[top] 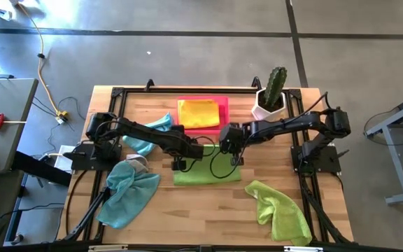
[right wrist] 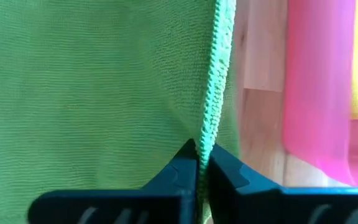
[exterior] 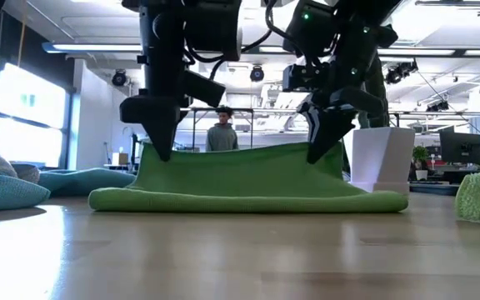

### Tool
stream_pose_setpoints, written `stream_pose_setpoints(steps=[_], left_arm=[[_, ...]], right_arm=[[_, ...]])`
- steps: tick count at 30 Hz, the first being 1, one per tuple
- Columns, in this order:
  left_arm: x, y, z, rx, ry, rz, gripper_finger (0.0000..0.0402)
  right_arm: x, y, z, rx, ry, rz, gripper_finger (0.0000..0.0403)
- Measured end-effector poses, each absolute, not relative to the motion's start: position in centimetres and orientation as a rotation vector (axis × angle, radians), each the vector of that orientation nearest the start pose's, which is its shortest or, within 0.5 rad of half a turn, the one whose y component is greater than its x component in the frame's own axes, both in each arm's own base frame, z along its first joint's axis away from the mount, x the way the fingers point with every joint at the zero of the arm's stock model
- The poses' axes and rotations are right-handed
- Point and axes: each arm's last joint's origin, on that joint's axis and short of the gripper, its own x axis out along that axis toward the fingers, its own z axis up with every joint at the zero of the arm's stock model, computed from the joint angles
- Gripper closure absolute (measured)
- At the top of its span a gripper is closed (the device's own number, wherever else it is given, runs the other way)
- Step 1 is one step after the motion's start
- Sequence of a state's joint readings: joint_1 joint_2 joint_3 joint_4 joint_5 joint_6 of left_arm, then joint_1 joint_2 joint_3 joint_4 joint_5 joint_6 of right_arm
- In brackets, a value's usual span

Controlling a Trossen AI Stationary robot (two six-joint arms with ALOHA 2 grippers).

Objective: Fold microfiber towels
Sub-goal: Fold the green microfiber cloth

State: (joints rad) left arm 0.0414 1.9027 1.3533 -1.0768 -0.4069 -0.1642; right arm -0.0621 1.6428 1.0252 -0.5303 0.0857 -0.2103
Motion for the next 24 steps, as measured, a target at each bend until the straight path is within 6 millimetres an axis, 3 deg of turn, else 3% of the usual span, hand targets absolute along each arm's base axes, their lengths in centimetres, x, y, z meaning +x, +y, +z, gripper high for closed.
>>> stream_pose_setpoints(steps=[9,12,18,24], left_arm=[[34.3,3.2,16.6,0.259,1.604,0.562,0.0343],[34.1,3.6,16.4,0.303,1.629,0.596,0.0316],[33.8,3.1,17.4,0.253,1.658,0.545,0.0291],[33.8,0.7,19.5,0.129,1.563,0.365,0.0304]], right_arm=[[31.3,-2.9,18.7,-0.329,1.168,-0.124,0.0262],[31.0,-3.0,18.7,-0.282,1.186,-0.166,0.0236],[30.7,-2.1,18.4,-0.037,1.208,-0.071,0.0224],[30.7,0.5,18.3,-0.003,1.198,-0.022,0.0226]])
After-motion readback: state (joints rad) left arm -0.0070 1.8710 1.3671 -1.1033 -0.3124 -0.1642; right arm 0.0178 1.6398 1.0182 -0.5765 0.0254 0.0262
